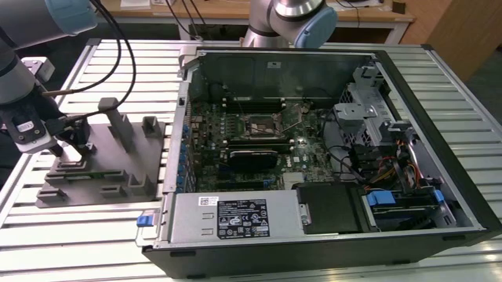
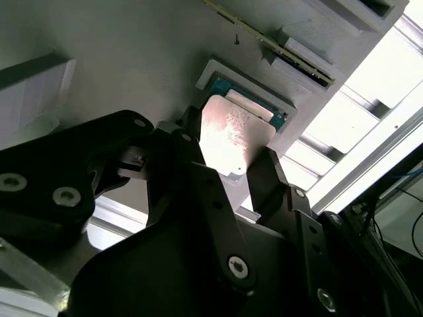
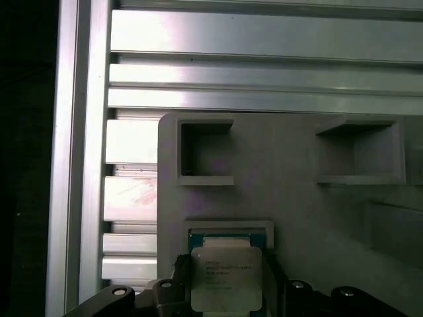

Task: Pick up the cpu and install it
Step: 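Pick up the cpu and move it towards the insertion slot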

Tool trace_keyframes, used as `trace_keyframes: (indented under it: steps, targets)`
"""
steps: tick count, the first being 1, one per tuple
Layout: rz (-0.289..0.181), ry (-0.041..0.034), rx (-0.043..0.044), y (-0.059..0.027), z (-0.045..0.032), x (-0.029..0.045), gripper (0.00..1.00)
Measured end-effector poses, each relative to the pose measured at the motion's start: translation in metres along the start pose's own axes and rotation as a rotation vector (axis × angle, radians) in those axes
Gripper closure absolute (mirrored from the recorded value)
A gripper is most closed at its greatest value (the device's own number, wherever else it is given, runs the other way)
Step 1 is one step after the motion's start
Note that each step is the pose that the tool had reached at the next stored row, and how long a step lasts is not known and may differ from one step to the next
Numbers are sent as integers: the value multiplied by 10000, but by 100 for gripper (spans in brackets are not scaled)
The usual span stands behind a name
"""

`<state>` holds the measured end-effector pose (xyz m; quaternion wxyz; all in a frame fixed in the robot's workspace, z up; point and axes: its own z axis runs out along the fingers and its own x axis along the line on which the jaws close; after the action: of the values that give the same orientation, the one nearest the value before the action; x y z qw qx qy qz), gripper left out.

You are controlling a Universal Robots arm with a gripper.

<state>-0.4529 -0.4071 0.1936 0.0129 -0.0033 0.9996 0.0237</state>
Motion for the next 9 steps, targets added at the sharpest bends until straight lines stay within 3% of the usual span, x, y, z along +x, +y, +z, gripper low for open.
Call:
trace_keyframes:
  steps: [9]
  targets:
    - [1,10,2,-2,32,-14,48]
